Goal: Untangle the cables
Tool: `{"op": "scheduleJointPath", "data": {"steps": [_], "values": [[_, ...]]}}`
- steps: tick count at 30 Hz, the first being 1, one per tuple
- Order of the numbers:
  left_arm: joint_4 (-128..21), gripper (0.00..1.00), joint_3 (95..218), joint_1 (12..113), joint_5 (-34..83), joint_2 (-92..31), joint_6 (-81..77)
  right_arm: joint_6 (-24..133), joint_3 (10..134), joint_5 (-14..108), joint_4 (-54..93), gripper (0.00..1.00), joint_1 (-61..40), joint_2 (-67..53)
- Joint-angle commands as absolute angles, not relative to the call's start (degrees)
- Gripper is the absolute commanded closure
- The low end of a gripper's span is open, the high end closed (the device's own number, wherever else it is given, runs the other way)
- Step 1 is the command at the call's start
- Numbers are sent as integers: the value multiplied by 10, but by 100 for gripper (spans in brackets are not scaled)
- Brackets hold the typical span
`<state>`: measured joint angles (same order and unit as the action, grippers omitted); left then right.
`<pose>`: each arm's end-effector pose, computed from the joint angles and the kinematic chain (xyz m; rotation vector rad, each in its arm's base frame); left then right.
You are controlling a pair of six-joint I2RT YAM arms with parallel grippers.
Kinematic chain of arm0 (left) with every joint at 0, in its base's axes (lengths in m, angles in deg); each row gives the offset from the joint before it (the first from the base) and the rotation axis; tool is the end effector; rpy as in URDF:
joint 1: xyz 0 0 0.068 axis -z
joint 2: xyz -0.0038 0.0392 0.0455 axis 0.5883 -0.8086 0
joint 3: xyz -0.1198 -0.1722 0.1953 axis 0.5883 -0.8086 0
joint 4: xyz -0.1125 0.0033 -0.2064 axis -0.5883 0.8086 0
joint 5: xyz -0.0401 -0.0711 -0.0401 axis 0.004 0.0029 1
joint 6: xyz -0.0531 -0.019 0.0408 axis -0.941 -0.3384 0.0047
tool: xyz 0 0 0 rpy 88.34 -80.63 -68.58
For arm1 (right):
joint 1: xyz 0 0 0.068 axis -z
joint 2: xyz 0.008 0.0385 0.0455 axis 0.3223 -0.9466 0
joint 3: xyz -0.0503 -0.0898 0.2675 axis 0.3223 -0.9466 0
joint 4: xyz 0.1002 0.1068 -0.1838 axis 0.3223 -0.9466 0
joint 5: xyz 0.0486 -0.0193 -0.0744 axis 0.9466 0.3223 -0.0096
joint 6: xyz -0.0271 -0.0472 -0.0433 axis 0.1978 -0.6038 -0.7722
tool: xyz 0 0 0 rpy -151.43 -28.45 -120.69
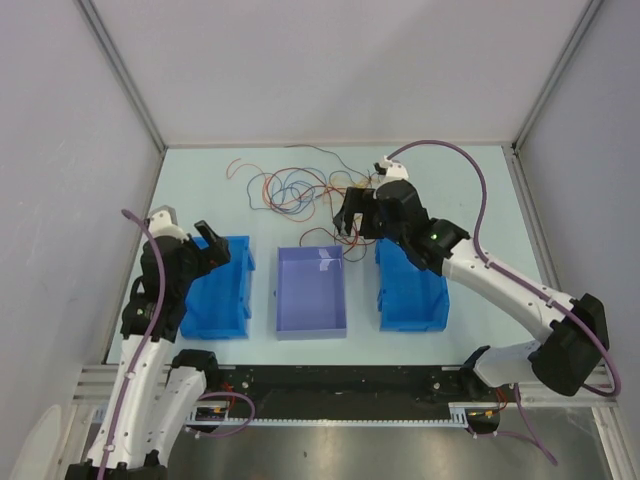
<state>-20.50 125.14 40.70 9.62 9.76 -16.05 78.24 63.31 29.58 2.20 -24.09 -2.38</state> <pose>0.1189 -0.0030 0.3001 -0.4360 1.9609 -0.2211 0.2215 0.1925 0.3479 -0.1163 2.0966 0.6170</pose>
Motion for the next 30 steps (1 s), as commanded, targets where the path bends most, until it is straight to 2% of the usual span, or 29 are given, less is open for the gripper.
{"op": "scheduleJointPath", "data": {"steps": [1,5,15,18,20,23,27,30], "values": [[-189,0,1272,410,109,79,-159,760,658,312,80,0,-238,-38],[-184,0,1279,410,98,64,-156,777,660,344,108,0,-226,-59],[-203,0,1305,410,90,6,-156,846,632,631,247,0,-118,-103],[-227,0,1334,410,123,-31,-140,864,632,654,265,0,-86,-125],[-239,0,1363,428,143,-59,-135,865,635,639,246,0,-77,-130],[-227,0,1428,471,99,-142,-138,832,646,557,185,1,-76,-120],[-210,0,1542,530,71,-288,-142,756,686,378,91,1,-105,-116],[-220,0,1617,576,59,-380,-136,743,724,375,25,1,-95,-133]]}}
